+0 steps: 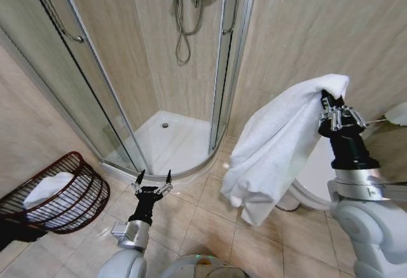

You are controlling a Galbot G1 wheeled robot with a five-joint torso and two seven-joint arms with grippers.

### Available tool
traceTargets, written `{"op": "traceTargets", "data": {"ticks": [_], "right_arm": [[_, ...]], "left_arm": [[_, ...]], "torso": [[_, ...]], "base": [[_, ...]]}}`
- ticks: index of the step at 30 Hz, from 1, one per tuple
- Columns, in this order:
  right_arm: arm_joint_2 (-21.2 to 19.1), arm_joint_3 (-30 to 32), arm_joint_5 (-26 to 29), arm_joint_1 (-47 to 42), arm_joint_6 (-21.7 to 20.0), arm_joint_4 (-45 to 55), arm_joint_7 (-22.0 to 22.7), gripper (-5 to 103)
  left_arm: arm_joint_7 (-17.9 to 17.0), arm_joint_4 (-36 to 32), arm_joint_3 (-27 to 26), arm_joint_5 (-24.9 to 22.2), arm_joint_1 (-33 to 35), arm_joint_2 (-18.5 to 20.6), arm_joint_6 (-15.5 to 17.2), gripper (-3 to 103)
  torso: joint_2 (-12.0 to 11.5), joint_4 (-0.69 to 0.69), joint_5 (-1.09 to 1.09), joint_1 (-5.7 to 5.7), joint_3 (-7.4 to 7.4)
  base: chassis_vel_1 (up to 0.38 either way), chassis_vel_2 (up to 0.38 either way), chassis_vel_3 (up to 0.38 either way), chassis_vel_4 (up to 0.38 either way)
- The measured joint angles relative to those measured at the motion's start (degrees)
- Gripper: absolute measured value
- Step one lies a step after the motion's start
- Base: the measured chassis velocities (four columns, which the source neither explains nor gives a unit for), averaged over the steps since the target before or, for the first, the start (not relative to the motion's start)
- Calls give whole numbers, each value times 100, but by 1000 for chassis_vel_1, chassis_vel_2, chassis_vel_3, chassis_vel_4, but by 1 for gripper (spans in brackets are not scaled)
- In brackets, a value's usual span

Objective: Discard the used towel into the hamper.

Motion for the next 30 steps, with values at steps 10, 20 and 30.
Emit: {"op": "traceTargets", "data": {"ticks": [10, 20, 30], "right_arm": [[45, 64, 14, -78, 67, 69, -8, 8], [75, 77, 11, -15, 77, 85, 4, 8], [-63, 90, 63, 93, 98, 98, 57, 8]], "left_arm": [[0, 0, 0, 0, 0, 0, 0, 100], [0, 0, 0, 0, 0, 0, 0, 100], [0, 0, 0, 0, 0, 0, 0, 100]], "torso": [[262, 0, 0, 100, 162], [480, 0, 0, 184, 297], [722, 0, 0, 283, 439]], "base": [[0, 0, 0, 0], [0, 0, 0, 0], [0, 0, 0, 0]]}}
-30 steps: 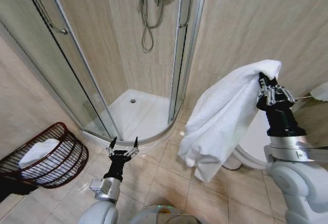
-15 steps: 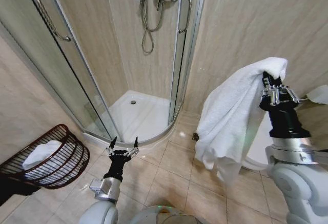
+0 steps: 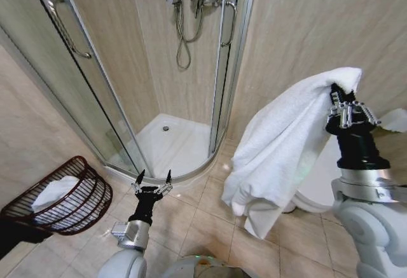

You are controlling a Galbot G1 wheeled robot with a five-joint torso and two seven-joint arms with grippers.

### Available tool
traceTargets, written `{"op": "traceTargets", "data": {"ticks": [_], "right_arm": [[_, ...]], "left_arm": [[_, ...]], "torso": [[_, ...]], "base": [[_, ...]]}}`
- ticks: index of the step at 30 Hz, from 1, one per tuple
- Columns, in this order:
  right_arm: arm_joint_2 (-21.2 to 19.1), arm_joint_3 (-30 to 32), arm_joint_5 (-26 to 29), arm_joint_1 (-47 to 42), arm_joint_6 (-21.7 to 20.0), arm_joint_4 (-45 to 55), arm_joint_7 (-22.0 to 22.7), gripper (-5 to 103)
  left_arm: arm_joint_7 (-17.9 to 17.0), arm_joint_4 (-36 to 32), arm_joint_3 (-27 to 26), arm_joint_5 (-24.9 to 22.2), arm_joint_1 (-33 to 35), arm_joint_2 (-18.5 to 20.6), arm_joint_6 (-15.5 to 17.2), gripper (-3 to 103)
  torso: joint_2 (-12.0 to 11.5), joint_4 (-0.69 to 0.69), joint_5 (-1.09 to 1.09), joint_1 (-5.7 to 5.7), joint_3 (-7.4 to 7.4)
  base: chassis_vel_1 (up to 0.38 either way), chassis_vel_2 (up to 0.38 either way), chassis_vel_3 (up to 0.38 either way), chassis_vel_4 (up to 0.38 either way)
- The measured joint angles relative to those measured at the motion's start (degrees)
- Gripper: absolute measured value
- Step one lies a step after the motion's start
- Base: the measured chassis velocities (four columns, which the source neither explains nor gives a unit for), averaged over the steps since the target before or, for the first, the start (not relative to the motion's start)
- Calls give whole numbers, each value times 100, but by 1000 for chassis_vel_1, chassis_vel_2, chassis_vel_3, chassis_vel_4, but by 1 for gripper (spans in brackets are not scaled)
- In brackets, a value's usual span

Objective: Discard the used towel into the hamper.

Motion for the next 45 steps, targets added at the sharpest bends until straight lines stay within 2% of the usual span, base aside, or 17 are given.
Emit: {"op": "traceTargets", "data": {"ticks": [24, 45], "right_arm": [[103, 114, 11, -75, 262, 39, 39, 8], [23, 230, 63, -131, 251, 109, 20, 8]], "left_arm": [[0, 0, 0, 0, 0, 0, 0, 100], [0, 0, 0, 0, 0, 0, 0, 100]], "torso": [[616, 0, 0, 251, 368], [1137, 0, 0, 474, 663]], "base": [[0, 0, 0, 0], [0, 0, 0, 0]]}}
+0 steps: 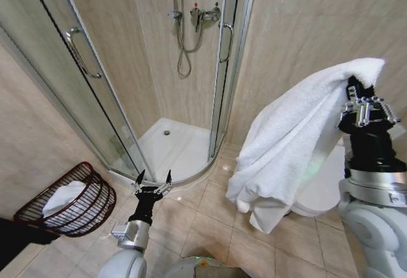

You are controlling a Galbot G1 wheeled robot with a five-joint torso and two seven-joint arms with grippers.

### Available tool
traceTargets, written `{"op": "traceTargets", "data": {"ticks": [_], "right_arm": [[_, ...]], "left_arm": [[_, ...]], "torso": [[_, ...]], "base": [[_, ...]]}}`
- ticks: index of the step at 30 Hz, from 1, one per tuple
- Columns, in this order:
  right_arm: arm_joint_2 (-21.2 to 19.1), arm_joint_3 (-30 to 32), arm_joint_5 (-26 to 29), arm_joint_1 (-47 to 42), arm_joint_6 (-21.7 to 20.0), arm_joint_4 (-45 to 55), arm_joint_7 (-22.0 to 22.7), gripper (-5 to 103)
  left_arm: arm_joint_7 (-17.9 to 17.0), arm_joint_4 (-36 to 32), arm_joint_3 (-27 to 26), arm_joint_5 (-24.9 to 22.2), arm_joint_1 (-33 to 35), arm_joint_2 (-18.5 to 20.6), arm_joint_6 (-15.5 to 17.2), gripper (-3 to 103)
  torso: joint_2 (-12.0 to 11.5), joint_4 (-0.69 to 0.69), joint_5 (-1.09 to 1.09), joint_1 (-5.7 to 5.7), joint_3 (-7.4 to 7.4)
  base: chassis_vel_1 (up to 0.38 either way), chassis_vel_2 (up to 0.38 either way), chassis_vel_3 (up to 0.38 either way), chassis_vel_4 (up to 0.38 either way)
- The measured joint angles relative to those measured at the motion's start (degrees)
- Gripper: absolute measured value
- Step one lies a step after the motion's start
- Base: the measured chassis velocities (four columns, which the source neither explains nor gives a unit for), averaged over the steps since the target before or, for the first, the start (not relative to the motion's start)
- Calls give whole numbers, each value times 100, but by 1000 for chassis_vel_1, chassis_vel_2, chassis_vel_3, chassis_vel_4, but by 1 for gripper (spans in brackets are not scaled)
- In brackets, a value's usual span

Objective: Discard the used towel into the hamper.

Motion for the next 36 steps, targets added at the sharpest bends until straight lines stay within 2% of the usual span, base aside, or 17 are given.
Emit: {"op": "traceTargets", "data": {"ticks": [5, 15, 29, 36], "right_arm": [[-8, 33, -1, -70, -4, 0, -30, 8], [-230, 578, 283, -153, -2, -97, -15, 8], [-247, 682, 278, -242, 30, -56, -26, 8], [-219, 684, 245, -191, 31, -56, 25, 8]], "left_arm": [[0, 0, 0, 0, 0, 0, 0, 100], [0, 0, 0, 0, 0, 0, 0, 100], [0, 0, 0, 0, 0, 0, 0, 100], [0, 0, 0, 0, 0, 0, 0, 100]], "torso": [[130, 0, 1, 56, 75], [398, 0, 2, 172, 227], [711, 0, 0, 309, 403], [939, 0, 0, 408, 531]], "base": [[0, 0, 0, 0], [0, 0, 0, 0], [0, 0, 0, 0], [0, 0, 0, 0]]}}
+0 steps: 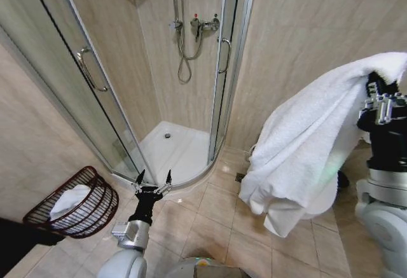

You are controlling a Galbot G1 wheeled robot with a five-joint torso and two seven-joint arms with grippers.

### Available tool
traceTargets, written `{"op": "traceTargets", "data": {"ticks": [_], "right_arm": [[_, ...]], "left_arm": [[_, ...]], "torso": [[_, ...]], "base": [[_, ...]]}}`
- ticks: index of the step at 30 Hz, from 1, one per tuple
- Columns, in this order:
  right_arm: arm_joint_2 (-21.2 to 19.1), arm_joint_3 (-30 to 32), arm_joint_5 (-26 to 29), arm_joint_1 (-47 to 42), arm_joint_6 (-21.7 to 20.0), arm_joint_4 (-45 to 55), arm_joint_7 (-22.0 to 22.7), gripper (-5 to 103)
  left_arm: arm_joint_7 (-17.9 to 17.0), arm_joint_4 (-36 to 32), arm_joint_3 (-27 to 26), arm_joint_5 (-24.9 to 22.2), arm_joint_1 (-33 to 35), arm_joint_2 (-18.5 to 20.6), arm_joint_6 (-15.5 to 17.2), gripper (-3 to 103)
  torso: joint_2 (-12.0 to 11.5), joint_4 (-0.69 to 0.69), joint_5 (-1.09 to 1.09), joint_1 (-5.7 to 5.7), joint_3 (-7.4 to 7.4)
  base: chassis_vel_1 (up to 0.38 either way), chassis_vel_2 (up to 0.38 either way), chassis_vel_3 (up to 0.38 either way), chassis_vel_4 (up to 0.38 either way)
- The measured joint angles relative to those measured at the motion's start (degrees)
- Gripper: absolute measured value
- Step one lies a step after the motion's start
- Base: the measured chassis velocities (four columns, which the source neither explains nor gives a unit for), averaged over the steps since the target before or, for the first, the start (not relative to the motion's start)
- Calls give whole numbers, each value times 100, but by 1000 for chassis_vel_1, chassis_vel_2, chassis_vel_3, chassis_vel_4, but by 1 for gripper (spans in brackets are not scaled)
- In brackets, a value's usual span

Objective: Discard the used towel into the hamper.

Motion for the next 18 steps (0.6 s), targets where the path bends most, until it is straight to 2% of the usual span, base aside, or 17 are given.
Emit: {"op": "traceTargets", "data": {"ticks": [5, 18], "right_arm": [[-8, -16, -25, 30, 12, -6, 10, 8], [66, -163, -153, 96, 66, -63, 1, 8]], "left_arm": [[0, 0, 0, 0, 0, 0, 0, 100], [0, 0, 0, 0, 0, 0, 0, 100]], "torso": [[84, 0, 0, 36, 50], [490, 0, 0, 217, 275]], "base": [[0, 0, 0, 0], [0, 0, 0, 0]]}}
